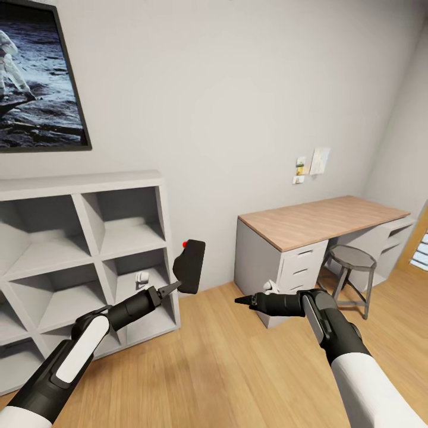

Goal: Attach the digital camera to the camera tripod in the bedroom.

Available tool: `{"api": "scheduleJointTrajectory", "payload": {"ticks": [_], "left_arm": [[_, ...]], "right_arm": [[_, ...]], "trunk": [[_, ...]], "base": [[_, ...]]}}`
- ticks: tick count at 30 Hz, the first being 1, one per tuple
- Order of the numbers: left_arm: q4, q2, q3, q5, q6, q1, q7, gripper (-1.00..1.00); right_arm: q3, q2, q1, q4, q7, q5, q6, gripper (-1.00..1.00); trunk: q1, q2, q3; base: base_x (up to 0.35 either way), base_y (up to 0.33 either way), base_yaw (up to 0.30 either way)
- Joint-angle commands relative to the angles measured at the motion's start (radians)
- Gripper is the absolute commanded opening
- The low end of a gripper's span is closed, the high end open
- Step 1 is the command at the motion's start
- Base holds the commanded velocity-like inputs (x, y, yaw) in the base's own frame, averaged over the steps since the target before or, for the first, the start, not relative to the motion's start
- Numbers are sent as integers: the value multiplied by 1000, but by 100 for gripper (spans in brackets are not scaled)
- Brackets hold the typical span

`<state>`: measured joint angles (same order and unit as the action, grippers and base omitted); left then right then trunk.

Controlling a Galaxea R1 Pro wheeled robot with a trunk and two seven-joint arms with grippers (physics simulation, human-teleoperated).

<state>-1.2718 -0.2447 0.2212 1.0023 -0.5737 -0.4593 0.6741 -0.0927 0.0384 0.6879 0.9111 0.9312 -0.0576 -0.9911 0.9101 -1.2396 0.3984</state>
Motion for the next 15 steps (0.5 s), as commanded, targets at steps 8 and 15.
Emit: {"api": "scheduleJointTrajectory", "payload": {"ticks": [8, 15], "left_arm": [[0, -1, 1, 9, -6, -1, 1, -100], [0, -1, 1, 9, -6, -1, 1, -100]], "right_arm": [[-1, -1, 0, 0, -2, -5, -8, 100], [-1, -2, 0, 0, -2, -5, -8, 100]], "trunk": [[-31, 56, -24], [-58, 105, -46]], "base": [[0, 0, 0], [0, 0, 0]]}}
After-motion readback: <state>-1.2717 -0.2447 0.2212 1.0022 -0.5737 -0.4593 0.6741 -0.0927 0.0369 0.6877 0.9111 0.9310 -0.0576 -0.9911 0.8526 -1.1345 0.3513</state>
